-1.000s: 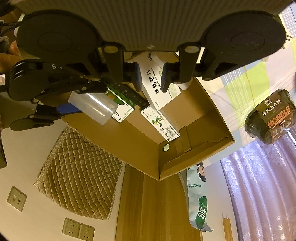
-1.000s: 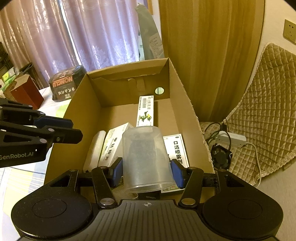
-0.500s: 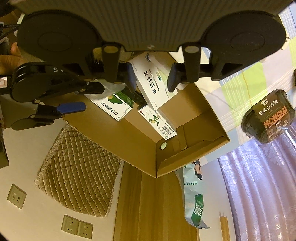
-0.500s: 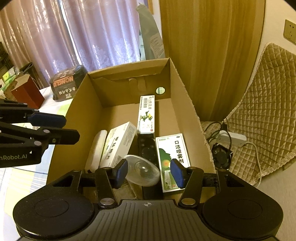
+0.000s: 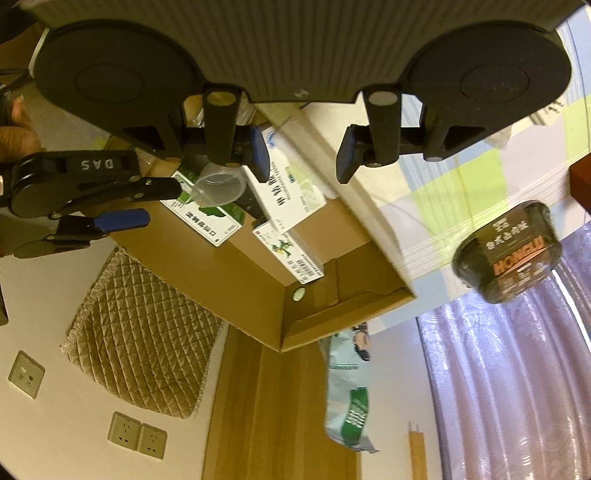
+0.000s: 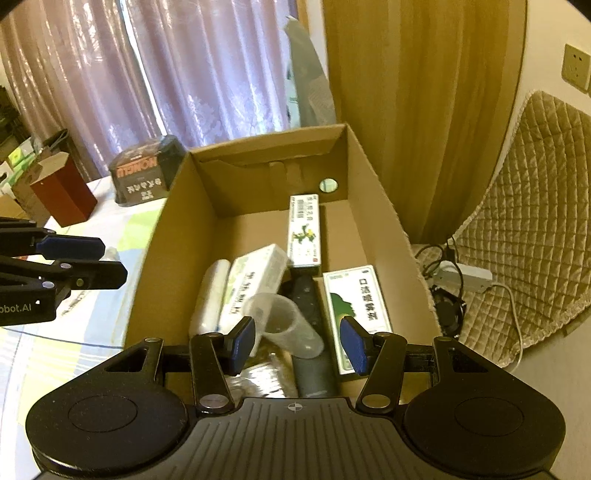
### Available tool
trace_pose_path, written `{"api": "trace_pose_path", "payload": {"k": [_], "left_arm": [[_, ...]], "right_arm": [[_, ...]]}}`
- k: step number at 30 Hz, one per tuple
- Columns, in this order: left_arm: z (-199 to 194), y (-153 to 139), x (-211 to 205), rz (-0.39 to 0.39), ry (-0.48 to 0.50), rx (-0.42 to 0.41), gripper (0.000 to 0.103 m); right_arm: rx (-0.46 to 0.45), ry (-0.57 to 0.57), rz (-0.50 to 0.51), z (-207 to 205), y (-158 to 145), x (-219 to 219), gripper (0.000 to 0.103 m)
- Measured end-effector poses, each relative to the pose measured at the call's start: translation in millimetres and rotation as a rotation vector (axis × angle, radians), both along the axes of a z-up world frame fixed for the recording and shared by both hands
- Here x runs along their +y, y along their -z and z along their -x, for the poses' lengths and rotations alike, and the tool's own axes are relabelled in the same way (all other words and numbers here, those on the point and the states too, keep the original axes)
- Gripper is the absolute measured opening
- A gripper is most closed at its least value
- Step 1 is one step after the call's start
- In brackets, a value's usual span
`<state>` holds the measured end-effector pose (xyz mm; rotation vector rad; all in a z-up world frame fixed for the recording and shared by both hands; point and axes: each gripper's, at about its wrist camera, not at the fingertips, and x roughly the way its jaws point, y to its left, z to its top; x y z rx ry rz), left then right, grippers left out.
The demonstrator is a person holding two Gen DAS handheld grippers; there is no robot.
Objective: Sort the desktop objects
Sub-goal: 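Lower the remote with the left tool while the right lowers the cup into the box, then open both tools and move them back over the table items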
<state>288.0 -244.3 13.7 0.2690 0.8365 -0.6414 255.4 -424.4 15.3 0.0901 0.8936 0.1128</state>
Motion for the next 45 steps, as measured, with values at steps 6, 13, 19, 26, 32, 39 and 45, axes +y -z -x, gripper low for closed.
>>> {"api": "trace_pose_path", "payload": {"k": [6,13,19,26,32,39,45], "left_arm": [[3,-9,41,0.007,-0.049,-0.009,0.036],[9,-9,105,-0.01,-0.134,-0.004,0.041],[16,-2,164,-0.036,-0.214,0.004,0.044],[12,16,232,-0.055,-0.306,0.022,0.046],[-7,42,270,-0.072,-0.336,0.022,0.053],[-43,76,286,-0.086,-0.296,0.002,0.053],[-74,105,286,-0.115,-0.236,-0.002,0.053]], "right_arm": [[-0.035,-0.03,-0.01,9,-16,25,0.055],[-0.08,-0.104,-0.031,21,-37,66,0.055],[-0.135,-0.193,-0.033,30,-50,114,0.098],[-0.125,-0.301,-0.021,24,-41,175,0.098],[-0.077,-0.363,-0.007,4,-9,218,0.098],[-0.019,-0.361,-0.023,-29,36,249,0.098],[0.023,-0.331,-0.062,-52,69,258,0.098]]}}
